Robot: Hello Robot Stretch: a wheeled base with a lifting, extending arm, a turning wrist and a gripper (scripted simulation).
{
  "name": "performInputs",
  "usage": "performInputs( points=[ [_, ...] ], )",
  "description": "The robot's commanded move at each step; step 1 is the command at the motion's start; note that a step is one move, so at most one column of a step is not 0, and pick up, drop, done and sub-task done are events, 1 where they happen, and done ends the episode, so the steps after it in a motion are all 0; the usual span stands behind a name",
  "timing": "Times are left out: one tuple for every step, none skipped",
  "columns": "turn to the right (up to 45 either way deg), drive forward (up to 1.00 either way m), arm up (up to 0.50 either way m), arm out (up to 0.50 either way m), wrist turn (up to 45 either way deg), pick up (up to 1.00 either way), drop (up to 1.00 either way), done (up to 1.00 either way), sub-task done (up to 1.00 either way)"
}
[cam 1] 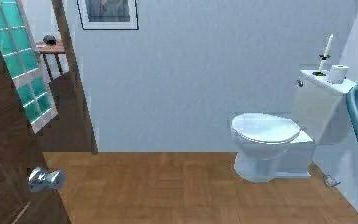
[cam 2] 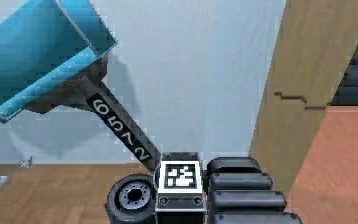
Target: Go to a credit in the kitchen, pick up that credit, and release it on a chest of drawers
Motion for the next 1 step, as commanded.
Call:
performInputs(
  points=[
    [0.0, 0.30, 0.00, 0.00, 0.0, 0.00, 0.00, 0.00, 0.00]
  ],
)
